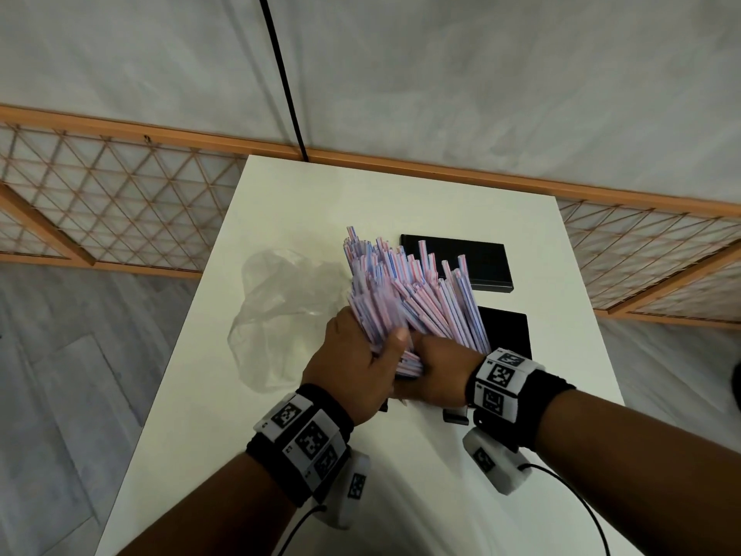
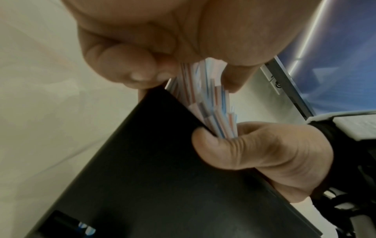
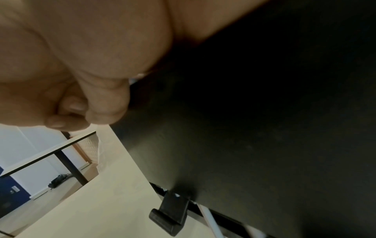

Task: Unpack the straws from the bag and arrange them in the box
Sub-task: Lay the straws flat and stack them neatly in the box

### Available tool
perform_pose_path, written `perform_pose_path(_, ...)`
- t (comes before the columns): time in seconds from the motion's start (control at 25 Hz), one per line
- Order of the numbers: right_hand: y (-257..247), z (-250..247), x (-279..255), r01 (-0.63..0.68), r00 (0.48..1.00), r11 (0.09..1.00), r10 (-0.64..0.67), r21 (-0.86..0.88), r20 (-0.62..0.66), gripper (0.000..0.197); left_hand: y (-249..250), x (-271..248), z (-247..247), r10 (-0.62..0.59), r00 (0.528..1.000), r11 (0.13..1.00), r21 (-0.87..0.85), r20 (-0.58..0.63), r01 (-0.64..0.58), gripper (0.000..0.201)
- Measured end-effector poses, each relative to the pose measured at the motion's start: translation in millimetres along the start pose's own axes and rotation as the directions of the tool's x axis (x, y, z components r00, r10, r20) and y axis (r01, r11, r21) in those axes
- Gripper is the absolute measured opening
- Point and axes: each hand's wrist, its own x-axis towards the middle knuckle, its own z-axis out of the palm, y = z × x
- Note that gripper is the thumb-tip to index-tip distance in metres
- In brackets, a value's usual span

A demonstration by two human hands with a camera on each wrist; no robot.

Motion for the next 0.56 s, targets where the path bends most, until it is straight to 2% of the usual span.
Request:
perform_pose_path(0.16,-2,-5,0,0.063,0.989,0.998,-0.065,-0.016,-0.136,0.05,3,1,-4,-0.008,1.0,1.0,0.005,-0.026,0.008,0.074)
perform_pose_path(0.28,1,-7,-2,0.039,0.975,0.995,-0.058,-0.093,-0.215,0.067,0,4,-6,-0.057,0.997,0.992,0.118,0.051,0.05,0.075)
perform_pose_path(0.36,0,-9,-11,0.056,0.968,0.99,-0.085,-0.128,-0.234,0.057,1,4,-8,-0.061,0.997,0.989,0.139,0.055,0.053,0.068)
perform_pose_path(0.44,3,-15,-27,0.092,0.938,0.986,-0.133,-0.14,-0.321,0.045,6,4,-14,-0.051,0.999,0.992,0.111,-0.013,0.052,0.061)
perform_pose_path(0.52,14,-19,-45,0.083,0.895,0.989,-0.129,-0.124,-0.428,0.036,17,1,-20,-0.134,0.989,0.986,0.091,-0.056,0.138,0.053)
perform_pose_path(0.56,21,-19,-51,0.061,0.891,0.991,-0.107,-0.116,-0.441,0.034,21,-1,-22,-0.185,0.981,0.978,0.083,-0.058,0.19,0.047)
